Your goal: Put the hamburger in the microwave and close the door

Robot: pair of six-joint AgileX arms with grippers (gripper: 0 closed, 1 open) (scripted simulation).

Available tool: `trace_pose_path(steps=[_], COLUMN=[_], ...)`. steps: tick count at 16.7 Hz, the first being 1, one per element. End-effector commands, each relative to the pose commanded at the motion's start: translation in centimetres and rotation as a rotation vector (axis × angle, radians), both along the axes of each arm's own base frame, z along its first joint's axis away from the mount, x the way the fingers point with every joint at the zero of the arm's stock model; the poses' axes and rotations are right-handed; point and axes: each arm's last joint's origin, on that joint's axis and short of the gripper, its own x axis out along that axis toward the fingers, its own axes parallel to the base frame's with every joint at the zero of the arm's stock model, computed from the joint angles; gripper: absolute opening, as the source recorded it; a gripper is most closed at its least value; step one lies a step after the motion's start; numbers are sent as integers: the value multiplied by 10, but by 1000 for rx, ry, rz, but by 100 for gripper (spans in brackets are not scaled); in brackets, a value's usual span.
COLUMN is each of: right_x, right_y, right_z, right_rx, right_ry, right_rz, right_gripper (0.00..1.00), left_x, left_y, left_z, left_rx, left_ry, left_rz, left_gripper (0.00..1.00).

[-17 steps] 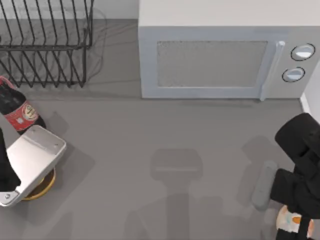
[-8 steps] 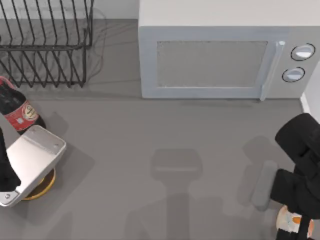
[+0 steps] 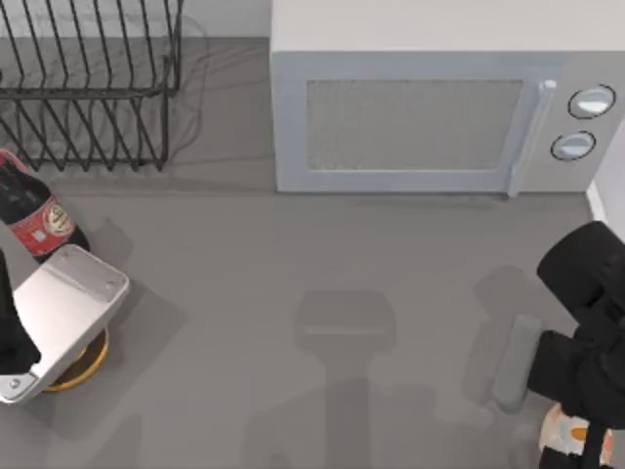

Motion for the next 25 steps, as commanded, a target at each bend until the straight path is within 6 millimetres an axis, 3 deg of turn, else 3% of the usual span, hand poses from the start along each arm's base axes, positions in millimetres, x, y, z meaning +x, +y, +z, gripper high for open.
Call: trace_pose_path(steps=[8, 9, 13, 21, 25], right_x=[0, 1, 4, 2, 1], right_y=[0, 0, 2, 1, 0], right_z=[0, 22, 38, 113, 122], right_rx=[0, 23, 24, 19, 23], right_ry=[0, -9, -11, -1, -9], right_rz=[0, -8, -7, -6, -8], right_gripper=[0, 0, 0, 0, 0], left_x=[0, 0, 0, 0, 0], left_y=[0, 0, 0, 0, 0], left_z=[0, 0, 0, 0, 0], left_rx=[0, 0, 0, 0, 0], left_ry=[0, 0, 0, 0, 0], left_rz=[0, 0, 0, 0, 0], left_gripper=[100, 100, 100, 100, 100])
